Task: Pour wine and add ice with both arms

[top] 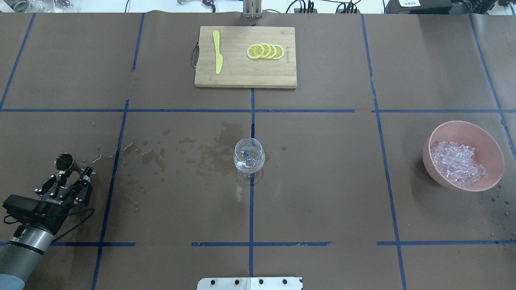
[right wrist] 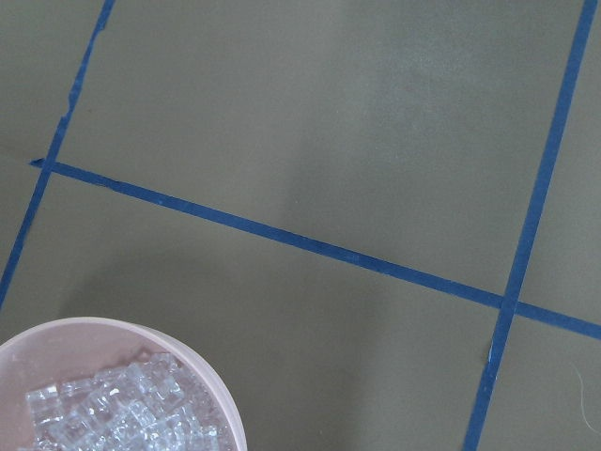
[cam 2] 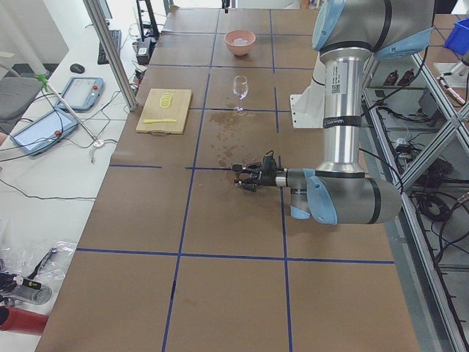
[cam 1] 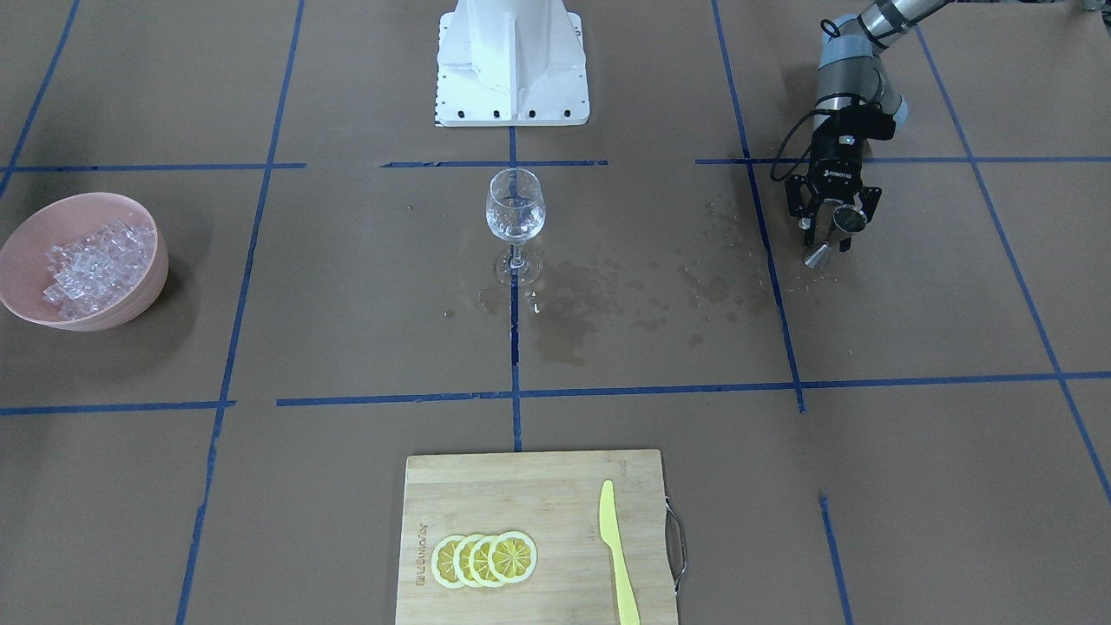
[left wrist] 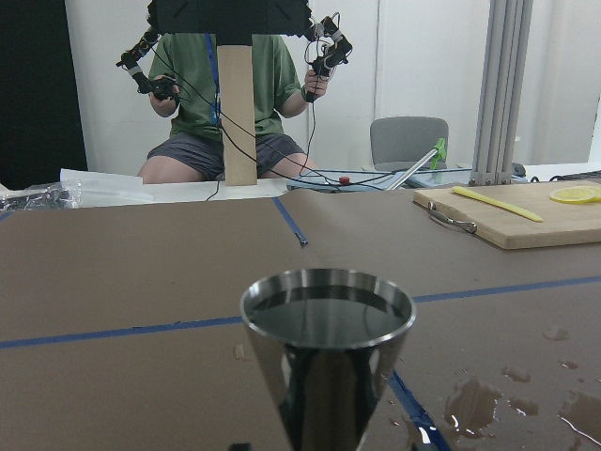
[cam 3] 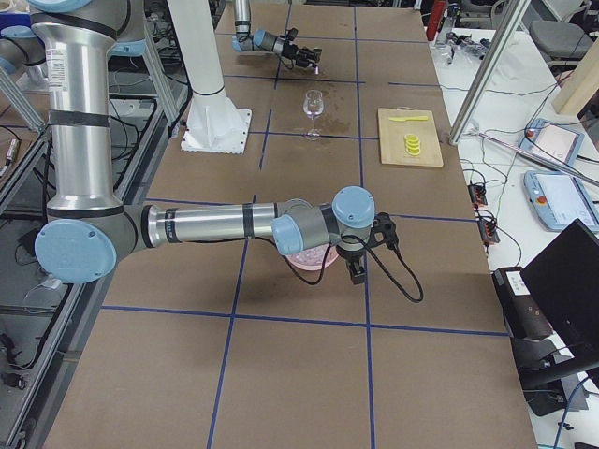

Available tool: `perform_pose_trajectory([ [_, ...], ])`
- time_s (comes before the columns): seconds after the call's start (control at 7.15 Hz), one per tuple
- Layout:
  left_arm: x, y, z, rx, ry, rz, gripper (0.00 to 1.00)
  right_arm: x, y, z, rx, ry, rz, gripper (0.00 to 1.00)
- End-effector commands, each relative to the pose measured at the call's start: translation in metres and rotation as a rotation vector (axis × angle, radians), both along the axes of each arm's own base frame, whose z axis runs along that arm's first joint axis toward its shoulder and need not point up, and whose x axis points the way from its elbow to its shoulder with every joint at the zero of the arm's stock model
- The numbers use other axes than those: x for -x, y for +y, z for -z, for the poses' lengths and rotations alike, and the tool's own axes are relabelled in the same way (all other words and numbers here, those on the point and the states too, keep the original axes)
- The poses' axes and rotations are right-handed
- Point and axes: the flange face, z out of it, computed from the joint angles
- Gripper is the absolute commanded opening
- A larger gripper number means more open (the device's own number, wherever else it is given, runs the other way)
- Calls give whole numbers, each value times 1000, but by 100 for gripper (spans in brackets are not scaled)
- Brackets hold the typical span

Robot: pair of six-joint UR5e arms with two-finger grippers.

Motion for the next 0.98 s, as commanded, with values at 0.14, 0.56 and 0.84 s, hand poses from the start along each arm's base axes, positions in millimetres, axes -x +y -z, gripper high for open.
perform_pose_trajectory([
  [0.14, 1, 0, -1, 0, -2, 0, 38, 0, 0, -1, 2, 0, 0, 100],
  [0.56, 1, 0, 0, 0, 1, 0, 25, 0, 1, -3, 8, 1, 0, 100],
  [0.84, 1, 0, 4, -1, 22, 2, 11, 0, 1, -3, 8, 1, 0, 100],
])
